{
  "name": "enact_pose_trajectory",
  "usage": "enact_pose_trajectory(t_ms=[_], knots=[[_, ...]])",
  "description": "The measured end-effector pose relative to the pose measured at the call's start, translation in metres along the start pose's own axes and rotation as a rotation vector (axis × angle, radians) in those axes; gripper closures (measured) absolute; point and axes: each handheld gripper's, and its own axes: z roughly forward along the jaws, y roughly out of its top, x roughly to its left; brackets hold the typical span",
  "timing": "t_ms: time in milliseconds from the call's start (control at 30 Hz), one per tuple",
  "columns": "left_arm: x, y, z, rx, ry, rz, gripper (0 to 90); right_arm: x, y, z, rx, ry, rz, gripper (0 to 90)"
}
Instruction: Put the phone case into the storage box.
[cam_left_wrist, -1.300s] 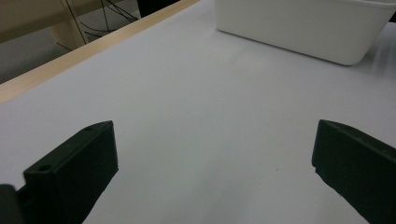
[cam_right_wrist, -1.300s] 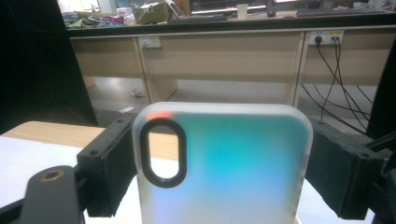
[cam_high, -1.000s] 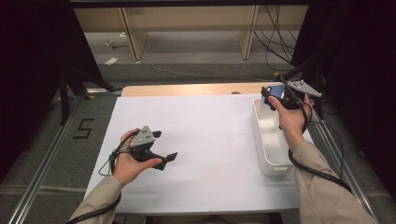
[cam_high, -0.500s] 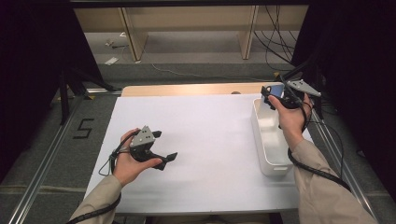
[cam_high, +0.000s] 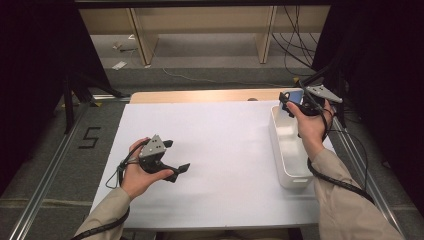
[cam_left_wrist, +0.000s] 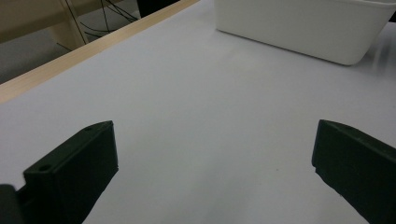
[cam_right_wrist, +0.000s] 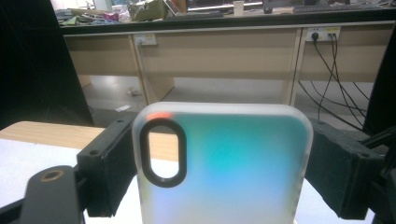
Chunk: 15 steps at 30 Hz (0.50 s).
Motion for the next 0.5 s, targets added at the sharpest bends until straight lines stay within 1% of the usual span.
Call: enact_pose_trajectory(t_ms=[500], knots=[[-0.0002,0.0002,0.0000,-0.001,0.000,-0.001,0.0,-0.0018,-0.0010,0.0043,0.007,-0.009,0.003,17.8]])
